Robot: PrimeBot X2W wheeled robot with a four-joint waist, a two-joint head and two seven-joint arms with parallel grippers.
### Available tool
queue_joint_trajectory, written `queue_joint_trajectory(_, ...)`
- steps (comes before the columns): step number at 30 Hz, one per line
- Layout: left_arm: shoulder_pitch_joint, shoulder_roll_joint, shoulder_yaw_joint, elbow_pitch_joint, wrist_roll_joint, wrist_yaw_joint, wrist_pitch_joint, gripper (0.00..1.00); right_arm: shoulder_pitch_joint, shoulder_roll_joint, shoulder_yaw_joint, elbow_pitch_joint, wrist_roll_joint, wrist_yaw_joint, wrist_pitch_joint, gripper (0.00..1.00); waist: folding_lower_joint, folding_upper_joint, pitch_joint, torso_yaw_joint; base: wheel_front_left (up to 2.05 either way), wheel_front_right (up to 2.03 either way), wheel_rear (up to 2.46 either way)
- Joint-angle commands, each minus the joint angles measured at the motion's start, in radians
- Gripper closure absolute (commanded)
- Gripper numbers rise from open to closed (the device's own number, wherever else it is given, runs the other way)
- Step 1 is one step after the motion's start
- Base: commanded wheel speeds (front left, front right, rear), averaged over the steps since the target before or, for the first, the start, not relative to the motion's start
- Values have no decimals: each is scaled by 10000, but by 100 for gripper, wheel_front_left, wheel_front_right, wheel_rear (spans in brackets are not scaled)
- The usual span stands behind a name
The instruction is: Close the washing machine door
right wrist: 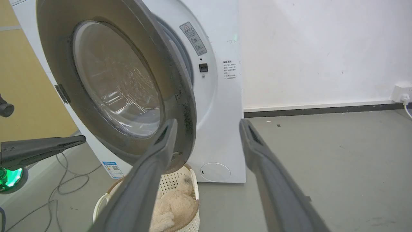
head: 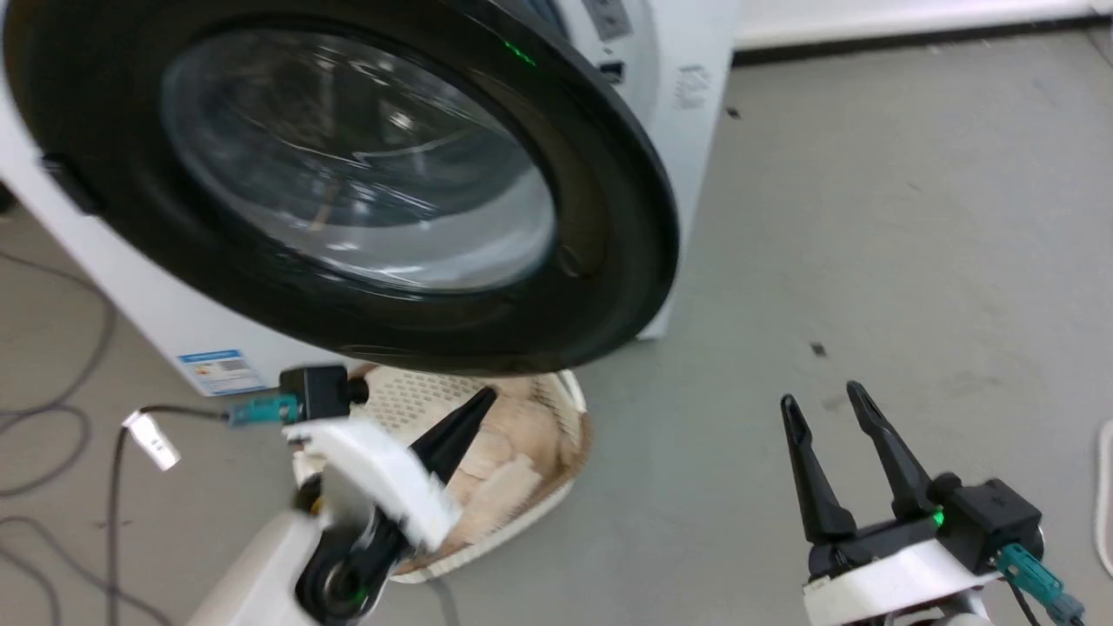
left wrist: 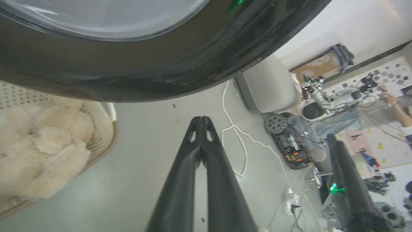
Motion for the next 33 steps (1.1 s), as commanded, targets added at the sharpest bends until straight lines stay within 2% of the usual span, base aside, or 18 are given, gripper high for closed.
queue_joint_trajectory(1,242,339,-255,-218,548,-42,-392,100,148,-87,-7,17,38,6,-46,0,0,-1,-462,522,0,0,0)
queue_joint_trajectory(3,454,883,-648,-527,1493,-43,-1172,100,238,-158,-40,-1,76,6,-46,0,0,-1,-626,813,0,0,0)
queue_joint_trajectory(6,677,1404,-659,-641,2654,25,-2536,100,325,-233,-32,-44,105,6,-46,0,0,-1,-796,1189,0,0,0)
queue_joint_trajectory(10,972,1651,-239,-811,3757,730,-3929,100,419,-296,41,-97,144,6,-46,0,0,-1,-980,1612,0,0,0)
queue_joint_trajectory(13,1359,1570,455,-1228,4350,1334,-4200,100,439,-345,159,-116,145,6,-46,0,0,-1,-1079,1820,0,0,0)
queue_joint_trajectory(15,1698,1312,1133,-1792,4764,1598,-4223,100,472,-392,204,-139,151,6,-46,0,0,-1,-1128,1942,0,0,0)
queue_joint_trajectory(19,2759,706,1945,-2551,5566,1651,-4229,100,571,-516,314,-98,163,6,-46,0,0,-1,-1232,2099,0,0,0)
queue_joint_trajectory(20,2978,614,2026,-2643,5826,1649,-4230,20,586,-540,356,-89,168,6,-46,0,0,-1,-1252,2123,0,0,0)
queue_joint_trajectory(21,3191,486,2113,-2719,6051,1652,-4230,0,598,-566,401,-82,171,6,-46,0,0,-1,-1267,2151,0,0,0)
queue_joint_trajectory(28,4233,-369,2549,-2950,7243,1462,-4232,0,625,-791,617,-27,168,6,-46,0,0,-1,-1271,2362,0,0,0)
queue_joint_trajectory(33,4419,-745,2680,-3080,7846,1322,-4232,0,624,-868,688,-21,128,6,-46,0,0,-1,-1098,2566,0,0,0)
